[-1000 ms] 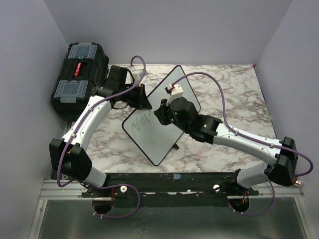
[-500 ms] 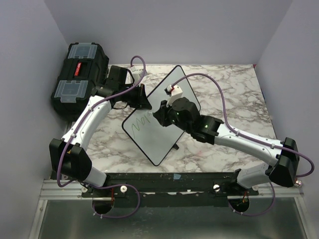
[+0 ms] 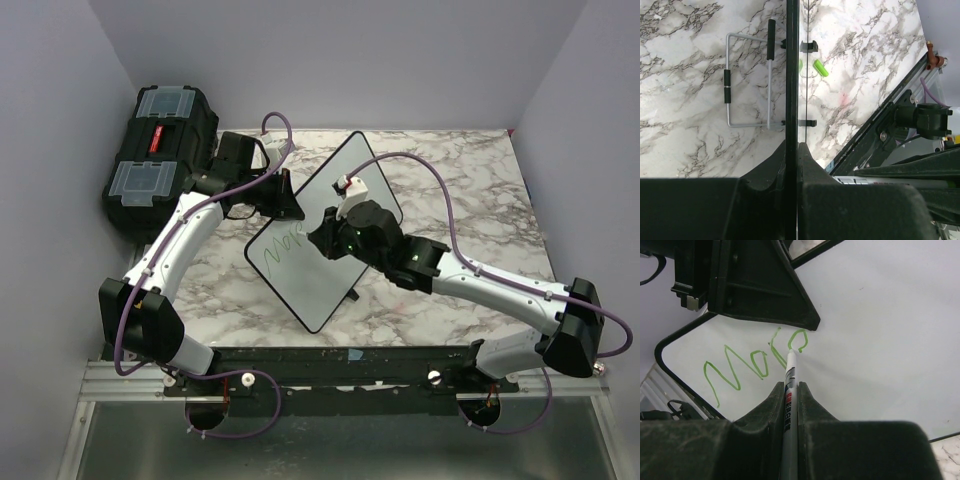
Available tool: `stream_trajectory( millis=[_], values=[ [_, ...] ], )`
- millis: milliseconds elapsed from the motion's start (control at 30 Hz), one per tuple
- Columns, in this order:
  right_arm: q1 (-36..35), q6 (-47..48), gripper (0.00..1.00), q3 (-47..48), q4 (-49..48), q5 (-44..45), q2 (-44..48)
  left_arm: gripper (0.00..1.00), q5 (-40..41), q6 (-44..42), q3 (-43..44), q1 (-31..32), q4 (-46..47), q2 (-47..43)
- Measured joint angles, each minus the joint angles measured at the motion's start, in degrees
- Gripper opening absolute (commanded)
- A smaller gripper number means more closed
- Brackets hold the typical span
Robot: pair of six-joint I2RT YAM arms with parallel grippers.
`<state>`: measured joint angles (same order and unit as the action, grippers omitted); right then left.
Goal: Write a sentence on the whiteboard
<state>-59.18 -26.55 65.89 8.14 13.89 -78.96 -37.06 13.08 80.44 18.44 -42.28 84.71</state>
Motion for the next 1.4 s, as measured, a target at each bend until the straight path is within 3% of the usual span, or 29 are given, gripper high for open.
stream_trajectory(
  millis=[533,733,1067,1400],
  values=[
    [-0.1,-1.6,0.01,-0.7,5.5,9.0,0.2,0.00,-0.1,0.0,-0.1,0.0,0.2,0.0],
    [-0.1,-0.8,0.01,4.0,8.0,14.4,-0.9,0.00,-0.3,0.0,-0.2,0.3,0.6,-0.3],
    [-0.1,-0.3,0.01,1.4,6.1,19.3,12.7,0.00,-0.2,-0.1,-0.6,0.6,0.8,-0.9],
    [6.8,-2.0,0.01,-3.1,7.4,13.9,14.5,0.00,-0.2,-0.1,-0.6,0.6,0.8,-0.9]
  ],
)
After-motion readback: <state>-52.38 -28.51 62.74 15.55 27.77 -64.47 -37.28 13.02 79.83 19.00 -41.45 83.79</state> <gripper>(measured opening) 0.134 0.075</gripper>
